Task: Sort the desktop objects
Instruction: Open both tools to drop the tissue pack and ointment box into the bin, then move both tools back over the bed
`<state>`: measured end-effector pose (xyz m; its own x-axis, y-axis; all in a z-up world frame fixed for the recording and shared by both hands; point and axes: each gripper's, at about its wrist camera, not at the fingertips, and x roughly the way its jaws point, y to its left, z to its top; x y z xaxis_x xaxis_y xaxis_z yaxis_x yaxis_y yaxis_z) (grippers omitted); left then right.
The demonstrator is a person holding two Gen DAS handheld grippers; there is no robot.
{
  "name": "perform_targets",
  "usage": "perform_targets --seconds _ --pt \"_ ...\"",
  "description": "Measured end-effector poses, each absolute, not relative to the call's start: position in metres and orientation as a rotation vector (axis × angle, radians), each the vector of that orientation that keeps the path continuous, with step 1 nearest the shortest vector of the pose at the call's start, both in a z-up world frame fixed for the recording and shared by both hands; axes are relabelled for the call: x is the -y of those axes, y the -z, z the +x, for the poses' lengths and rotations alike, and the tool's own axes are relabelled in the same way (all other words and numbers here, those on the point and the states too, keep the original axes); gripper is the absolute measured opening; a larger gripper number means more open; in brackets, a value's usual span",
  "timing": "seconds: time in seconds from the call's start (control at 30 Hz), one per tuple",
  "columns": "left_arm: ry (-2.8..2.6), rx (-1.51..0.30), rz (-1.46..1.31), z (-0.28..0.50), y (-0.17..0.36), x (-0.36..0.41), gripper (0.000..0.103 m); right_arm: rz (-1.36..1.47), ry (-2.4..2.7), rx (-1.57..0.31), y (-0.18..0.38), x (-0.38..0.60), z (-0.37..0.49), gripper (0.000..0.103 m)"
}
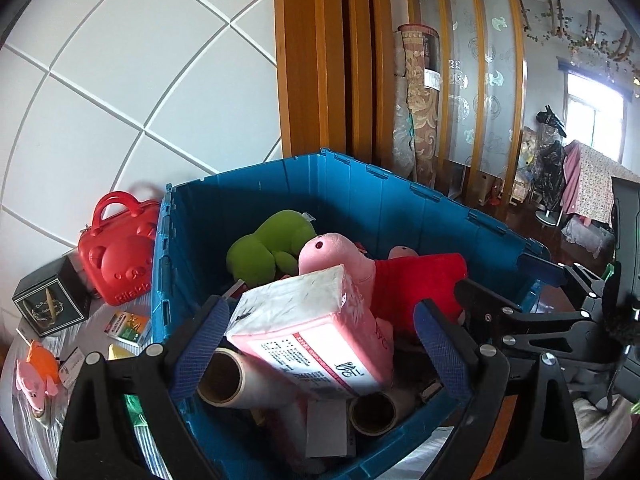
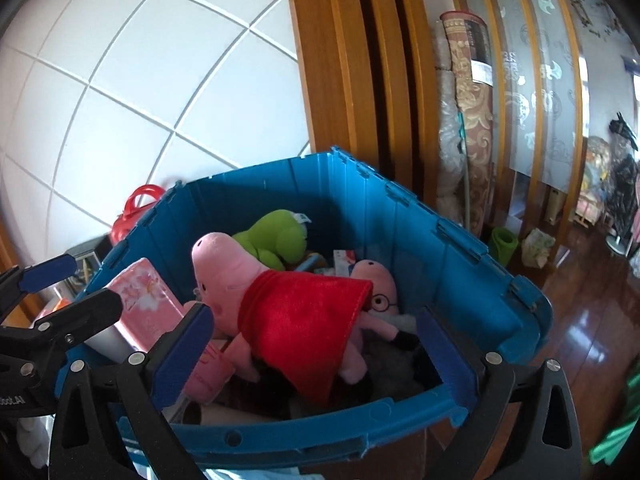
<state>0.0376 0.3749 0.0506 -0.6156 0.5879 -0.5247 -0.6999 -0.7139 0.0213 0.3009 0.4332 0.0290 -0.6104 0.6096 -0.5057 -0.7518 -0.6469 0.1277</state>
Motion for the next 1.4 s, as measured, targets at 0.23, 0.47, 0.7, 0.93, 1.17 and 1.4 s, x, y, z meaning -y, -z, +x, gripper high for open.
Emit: perform_targets --seconds 0.23,0.47,0.7,0.93,1.17,1.4 --pt "-2.368 -0.238 -0.616 0.041 -0.053 -0.331 0.095 -0.533 -2.271 -0.411 -0.037 -0.411 0.295 0.103" --pt "-2.527 -0.155 -0.623 0.024 -0.049 -0.246 0.095 -0.483 -2.379 -0.353 -0.058 -0.366 0.257 0.103" --pt "-2.7 -0.06 -0.74 -0.015 -0.027 -0.132 0.095 -0.501 -2.541 -0.315 -0.069 -0.308 0.173 0.103" --pt "-2.84 0.016 -0.922 -0.066 0.011 -0.001 0.095 -0.616 -2.653 -0.293 -0.061 -0.24 0.065 0.103" --pt "-2.932 0.09 -1.136 -0.114 0.061 0.114 0.095 -0.803 -2.678 -0.338 -0.025 -0.194 -0.029 0.103" --pt "-2.979 0.15 -1.325 -0.16 0.098 0.19 0.095 -0.985 -2.674 -0.348 0.01 -0.167 -0.111 0.103"
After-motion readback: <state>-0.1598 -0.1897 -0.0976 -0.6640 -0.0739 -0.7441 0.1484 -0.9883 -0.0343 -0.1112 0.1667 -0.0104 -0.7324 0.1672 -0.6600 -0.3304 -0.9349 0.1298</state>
